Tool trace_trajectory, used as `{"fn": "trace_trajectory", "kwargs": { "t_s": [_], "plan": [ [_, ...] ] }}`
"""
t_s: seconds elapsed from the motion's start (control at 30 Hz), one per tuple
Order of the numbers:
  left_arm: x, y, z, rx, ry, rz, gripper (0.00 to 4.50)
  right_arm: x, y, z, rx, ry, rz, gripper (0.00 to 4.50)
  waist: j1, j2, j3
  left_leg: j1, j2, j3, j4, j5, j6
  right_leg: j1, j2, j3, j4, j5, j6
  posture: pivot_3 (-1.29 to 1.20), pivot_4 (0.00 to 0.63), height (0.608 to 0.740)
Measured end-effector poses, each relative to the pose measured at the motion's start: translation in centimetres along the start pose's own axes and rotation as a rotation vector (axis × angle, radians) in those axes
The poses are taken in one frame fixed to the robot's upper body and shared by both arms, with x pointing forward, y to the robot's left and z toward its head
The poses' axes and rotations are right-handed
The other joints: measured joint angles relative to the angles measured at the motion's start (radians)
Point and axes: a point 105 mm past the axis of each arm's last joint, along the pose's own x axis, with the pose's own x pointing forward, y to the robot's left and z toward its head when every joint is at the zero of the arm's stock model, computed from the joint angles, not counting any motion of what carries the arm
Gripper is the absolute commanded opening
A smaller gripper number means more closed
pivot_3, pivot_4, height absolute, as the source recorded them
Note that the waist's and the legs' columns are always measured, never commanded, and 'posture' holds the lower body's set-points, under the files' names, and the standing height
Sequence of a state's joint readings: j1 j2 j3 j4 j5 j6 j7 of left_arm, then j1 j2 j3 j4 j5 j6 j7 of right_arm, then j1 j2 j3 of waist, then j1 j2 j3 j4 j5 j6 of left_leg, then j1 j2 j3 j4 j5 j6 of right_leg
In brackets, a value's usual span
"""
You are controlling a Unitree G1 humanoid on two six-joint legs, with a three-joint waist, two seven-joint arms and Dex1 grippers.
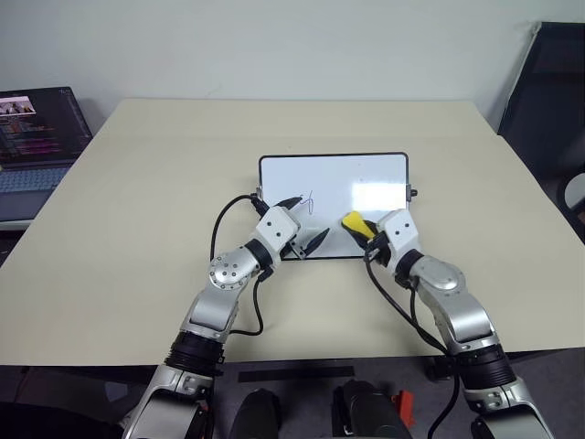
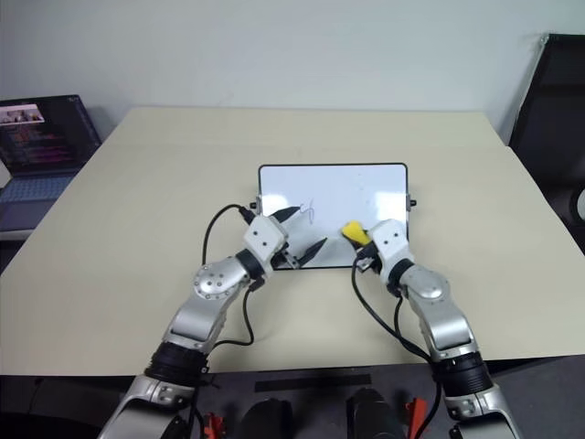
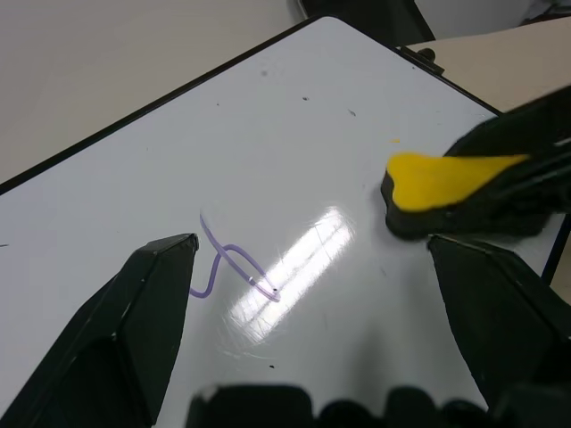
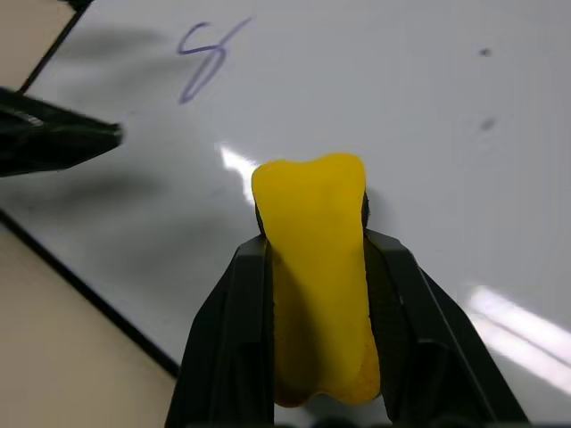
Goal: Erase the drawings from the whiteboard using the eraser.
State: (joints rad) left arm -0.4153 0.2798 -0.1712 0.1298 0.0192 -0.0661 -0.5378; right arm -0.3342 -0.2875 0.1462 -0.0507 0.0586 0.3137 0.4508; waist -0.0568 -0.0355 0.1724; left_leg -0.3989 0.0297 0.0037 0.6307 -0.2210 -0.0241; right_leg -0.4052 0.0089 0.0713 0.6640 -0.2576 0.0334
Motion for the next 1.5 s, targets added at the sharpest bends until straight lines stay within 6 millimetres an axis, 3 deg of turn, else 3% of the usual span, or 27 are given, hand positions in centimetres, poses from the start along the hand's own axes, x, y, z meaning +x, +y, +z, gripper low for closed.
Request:
{"fn": "trace_trajectory", "kwargs": {
  "t_s": [0.13,0.43,0.57,0.77,1.1,1.2,1.33,1.5],
  "plan": [
    [-0.1,0.0,-0.2,-0.006,0.011,0.0,4.5,-0.1,-0.7,0.3,0.0,-0.012,-0.028,1.05,0.002,0.0,0.0,-0.001,0.0,0.0,0.0,0.0,0.0,0.0,0.0,0.0,-0.001,0.0,0.0,0.0,0.15,0.74],
    [-0.1,-0.1,-0.3,-0.012,0.014,0.0,4.5,0.3,-6.6,4.1,-0.026,-0.176,-0.304,1.05,0.004,0.0,0.001,-0.002,0.0,0.0,-0.001,0.0,0.0,-0.001,0.0,0.0,-0.001,0.0,0.0,0.0,0.15,0.74],
    [0.0,-0.1,-0.3,-0.012,0.012,0.0,4.5,1.2,-7.4,3.7,-0.049,-0.129,-0.335,1.05,0.005,0.0,0.001,-0.002,0.0,0.0,-0.002,0.0,0.0,-0.002,0.0,0.0,-0.002,0.0,0.0,0.0,0.15,0.74],
    [0.0,-0.1,-0.2,-0.012,0.011,0.003,4.5,2.7,-6.6,3.9,-0.072,-0.09,-0.273,1.05,-0.004,0.0,0.0,0.001,0.0,0.001,0.0,0.001,0.001,0.0,0.0,0.001,0.0,0.002,-0.001,0.0,0.15,0.74],
    [-0.3,0.0,-0.2,-0.011,0.013,0.015,4.5,3.4,1.3,2.2,0.031,-0.08,0.063,1.05,-0.003,0.0,0.0,-0.001,0.002,0.0,-0.001,0.001,0.002,-0.001,0.002,0.0,-0.001,0.002,-0.002,0.0,0.15,0.74],
    [-0.3,0.0,-0.2,-0.011,0.013,0.02,4.5,3.1,0.8,2.2,0.039,-0.08,0.054,1.05,0.002,0.0,0.001,-0.001,0.001,0.0,-0.001,0.001,0.002,-0.001,0.002,0.0,-0.001,0.002,-0.002,0.0,0.15,0.74],
    [-0.3,0.0,-0.2,-0.011,0.013,0.022,4.5,2.2,-1.4,2.6,0.043,-0.103,-0.02,1.05,0.006,0.0,0.001,-0.002,0.001,0.0,-0.001,0.001,0.002,-0.001,0.002,0.0,-0.001,0.002,-0.002,0.0,0.15,0.74],
    [-0.7,-0.4,-0.2,-0.02,0.015,0.021,4.5,0.7,-2.8,4.8,0.02,-0.193,-0.073,1.05,0.004,0.0,0.001,-0.002,0.002,0.0,-0.002,0.001,0.002,-0.002,0.002,0.0,-0.002,0.002,-0.002,0.0,0.15,0.74]
  ]
}}
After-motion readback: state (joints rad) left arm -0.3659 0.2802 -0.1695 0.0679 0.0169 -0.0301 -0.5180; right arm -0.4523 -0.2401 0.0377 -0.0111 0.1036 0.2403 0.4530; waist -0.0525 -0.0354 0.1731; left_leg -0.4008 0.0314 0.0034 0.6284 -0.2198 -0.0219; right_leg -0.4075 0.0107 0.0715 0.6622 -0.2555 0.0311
